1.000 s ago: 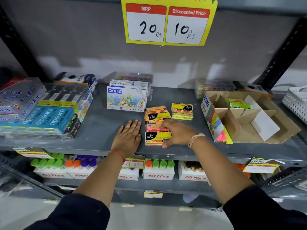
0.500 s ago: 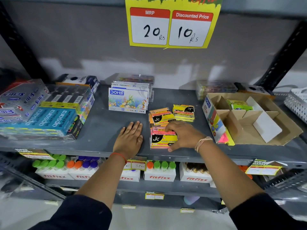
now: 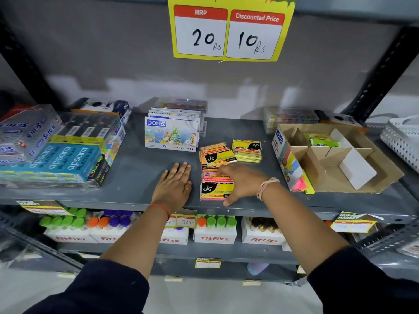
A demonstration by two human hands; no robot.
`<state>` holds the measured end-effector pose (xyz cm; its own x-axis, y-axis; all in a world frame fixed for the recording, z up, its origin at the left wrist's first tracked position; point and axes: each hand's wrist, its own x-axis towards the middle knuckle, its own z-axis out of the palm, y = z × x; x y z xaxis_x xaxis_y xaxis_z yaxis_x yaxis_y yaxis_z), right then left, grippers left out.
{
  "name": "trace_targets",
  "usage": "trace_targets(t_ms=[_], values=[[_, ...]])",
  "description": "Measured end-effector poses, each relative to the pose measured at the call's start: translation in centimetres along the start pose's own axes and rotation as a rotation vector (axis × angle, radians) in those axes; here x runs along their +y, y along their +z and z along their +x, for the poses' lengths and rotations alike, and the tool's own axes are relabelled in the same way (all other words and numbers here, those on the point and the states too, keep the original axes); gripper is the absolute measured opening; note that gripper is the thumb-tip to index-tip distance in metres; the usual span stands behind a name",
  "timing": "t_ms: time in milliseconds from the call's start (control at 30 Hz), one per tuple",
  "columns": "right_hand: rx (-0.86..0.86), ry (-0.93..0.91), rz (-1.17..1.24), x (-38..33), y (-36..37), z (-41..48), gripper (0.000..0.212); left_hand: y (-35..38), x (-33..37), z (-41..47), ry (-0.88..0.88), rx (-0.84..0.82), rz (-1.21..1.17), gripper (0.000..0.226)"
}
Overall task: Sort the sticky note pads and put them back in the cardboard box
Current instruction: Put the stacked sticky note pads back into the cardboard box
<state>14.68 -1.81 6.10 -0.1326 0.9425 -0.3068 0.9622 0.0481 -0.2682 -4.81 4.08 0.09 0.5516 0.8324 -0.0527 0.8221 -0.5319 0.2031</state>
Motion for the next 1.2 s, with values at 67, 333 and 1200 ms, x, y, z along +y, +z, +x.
trace_targets(t_ms=[67, 333, 1200], values=[[0.008, 0.0, 0.016, 0.0, 0.0, -0.1, 0.082, -0.1, 0.1, -0.1, 0.001, -0.009, -0.006, 0.052], [0.194, 0.033, 0.133, 0.8, 0.5, -2.6, 0.079, 0.5, 2.7, -1.0, -0.074, 0.006, -0.081, 0.057], [0.853, 0.955, 0.456, 15.2, 1.3, -11.1, 0.065, 2.2, 7.4, -1.3, -0.106, 0.064, -0.07, 0.057]])
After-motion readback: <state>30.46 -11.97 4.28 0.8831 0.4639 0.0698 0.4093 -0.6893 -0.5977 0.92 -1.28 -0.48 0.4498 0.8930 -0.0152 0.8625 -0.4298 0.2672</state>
